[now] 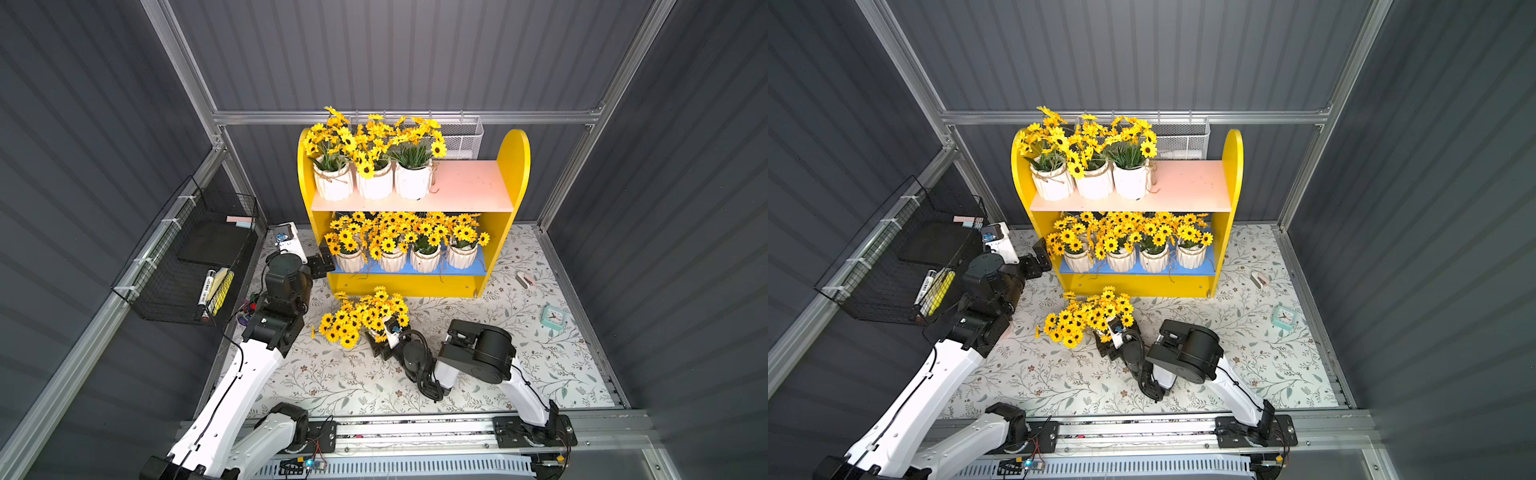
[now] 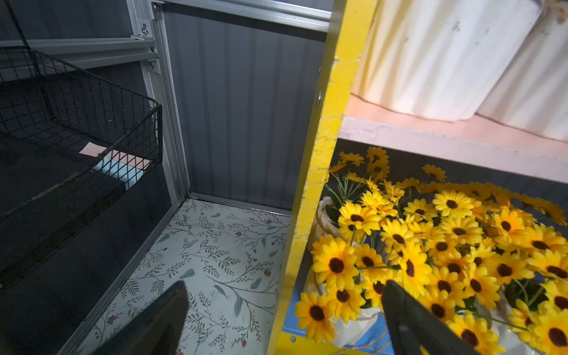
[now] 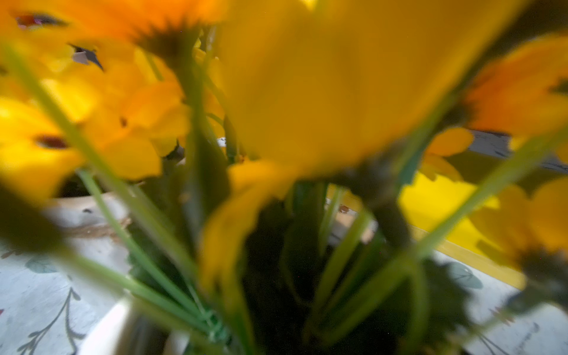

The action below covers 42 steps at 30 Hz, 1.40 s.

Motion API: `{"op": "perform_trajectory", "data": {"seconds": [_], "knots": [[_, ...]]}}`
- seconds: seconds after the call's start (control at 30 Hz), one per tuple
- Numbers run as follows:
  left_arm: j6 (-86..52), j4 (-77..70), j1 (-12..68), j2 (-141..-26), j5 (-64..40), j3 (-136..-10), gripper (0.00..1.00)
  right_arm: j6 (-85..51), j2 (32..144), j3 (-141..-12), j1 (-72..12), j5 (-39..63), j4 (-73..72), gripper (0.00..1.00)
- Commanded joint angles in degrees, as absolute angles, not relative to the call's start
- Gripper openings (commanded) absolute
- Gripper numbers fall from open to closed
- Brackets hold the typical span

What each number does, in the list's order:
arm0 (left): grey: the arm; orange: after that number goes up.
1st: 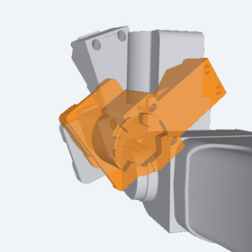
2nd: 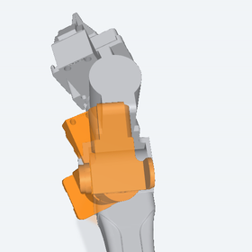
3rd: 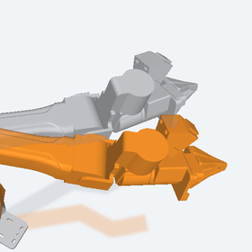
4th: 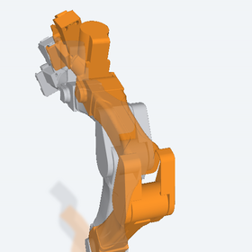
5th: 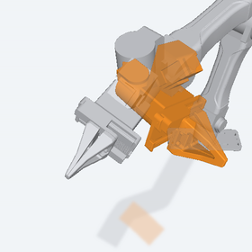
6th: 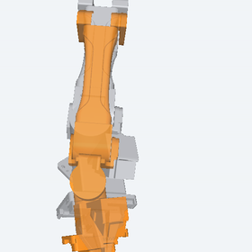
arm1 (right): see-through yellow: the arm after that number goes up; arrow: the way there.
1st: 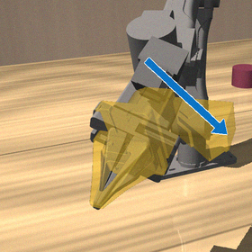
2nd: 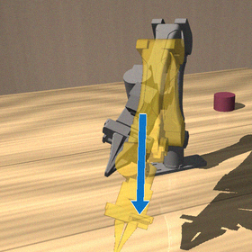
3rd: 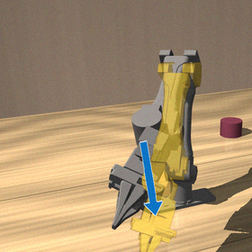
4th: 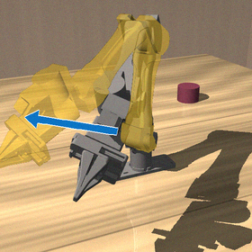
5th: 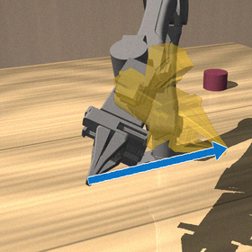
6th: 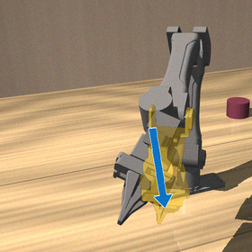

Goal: Take the sunflower pots off the shelves
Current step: Place the sunflower pot at the center of the board.

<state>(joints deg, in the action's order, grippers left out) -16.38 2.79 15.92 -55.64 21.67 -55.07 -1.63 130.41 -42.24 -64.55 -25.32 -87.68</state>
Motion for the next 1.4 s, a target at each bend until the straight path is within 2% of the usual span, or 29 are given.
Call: {"op": "perform_trajectory", "data": {"seconds": [0.0,0.07,0.1,0.6,0.97,1.17,1.37], "knots": [[-16.00,1.50,15.73,-55.26,20.97,-54.63,1.00,-3.42,132.75,-41.56,-66.23,-23.43,-79.50,0.68],[-16.00,2.34,15.73,-55.54,20.52,-55.42,0.99,-2.42,131.96,-41.82,-67.03,-26.01,-77.79,0.91],[-16.01,2.33,15.73,-55.55,20.34,-55.41,0.99,-1.78,131.53,-41.85,-67.34,-26.96,-77.47,0.99],[-16.07,1.06,15.73,-54.49,16.60,-55.04,0.99,-3.60,125.45,-37.71,-67.80,-31.82,-76.30,0.99],[-16.32,1.05,15.73,-54.66,14.55,-55.40,0.99,-6.74,119.61,-34.88,-68.43,-26.71,-70.07,0.99],[-16.41,1.11,15.73,-54.60,13.87,-55.57,0.99,-7.77,116.27,-32.52,-68.62,-27.70,-66.99,0.99],[-16.44,1.30,15.73,-54.32,13.50,-55.66,0.99,-10.09,112.01,-32.31,-69.04,-24.87,-59.36,0.99]]}}
